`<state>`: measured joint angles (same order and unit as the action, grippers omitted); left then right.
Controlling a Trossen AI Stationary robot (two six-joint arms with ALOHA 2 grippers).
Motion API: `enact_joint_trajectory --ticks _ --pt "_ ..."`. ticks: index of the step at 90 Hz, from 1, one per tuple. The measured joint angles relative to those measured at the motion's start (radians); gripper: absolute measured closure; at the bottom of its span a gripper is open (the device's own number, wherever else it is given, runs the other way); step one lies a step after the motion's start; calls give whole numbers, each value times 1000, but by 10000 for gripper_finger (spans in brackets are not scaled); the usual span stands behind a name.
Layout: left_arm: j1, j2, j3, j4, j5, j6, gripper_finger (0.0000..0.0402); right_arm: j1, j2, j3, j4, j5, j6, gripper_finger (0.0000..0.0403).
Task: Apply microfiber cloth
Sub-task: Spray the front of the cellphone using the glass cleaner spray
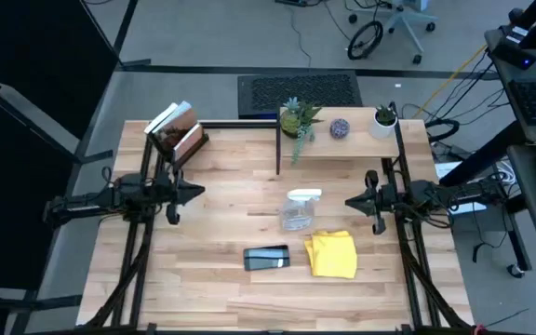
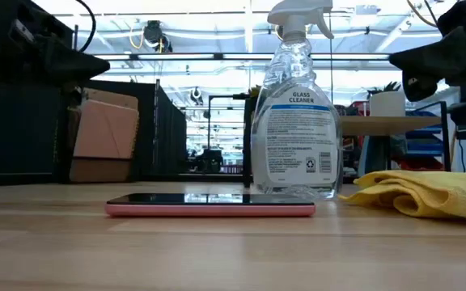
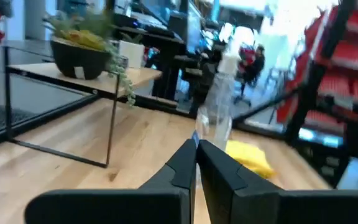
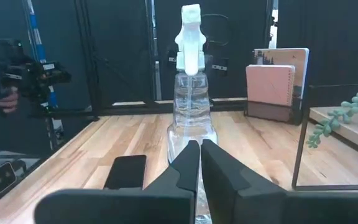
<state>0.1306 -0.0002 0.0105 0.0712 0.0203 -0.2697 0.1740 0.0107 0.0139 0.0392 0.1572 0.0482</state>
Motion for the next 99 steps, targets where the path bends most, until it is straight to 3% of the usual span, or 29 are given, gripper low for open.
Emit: enact_joint_trajectory --ticks 18,31,44,58,68,80,99 --pt "0 7 6 156 -29 -65 396 0 0 0 15 2 235 403" --pt "-27 77 122 217 -29 -63 401 -4 0 0 26 54 231 403" --pt "-90 376 298 -1 -37 -103 401 -4 1 0 55 54 226 403" --pt "-200 752 454 -248 -46 -334 401 -2 1 0 52 6 228 403" --pt "-296 986 519 -246 0 -458 401 -2 1 0 49 -66 254 403" --pt "-409 1175 574 -245 -3 -658 401 9 9 0 52 -101 308 403" --pt "-545 1369 632 -93 -127 -1102 401 101 129 0 138 -76 305 403"
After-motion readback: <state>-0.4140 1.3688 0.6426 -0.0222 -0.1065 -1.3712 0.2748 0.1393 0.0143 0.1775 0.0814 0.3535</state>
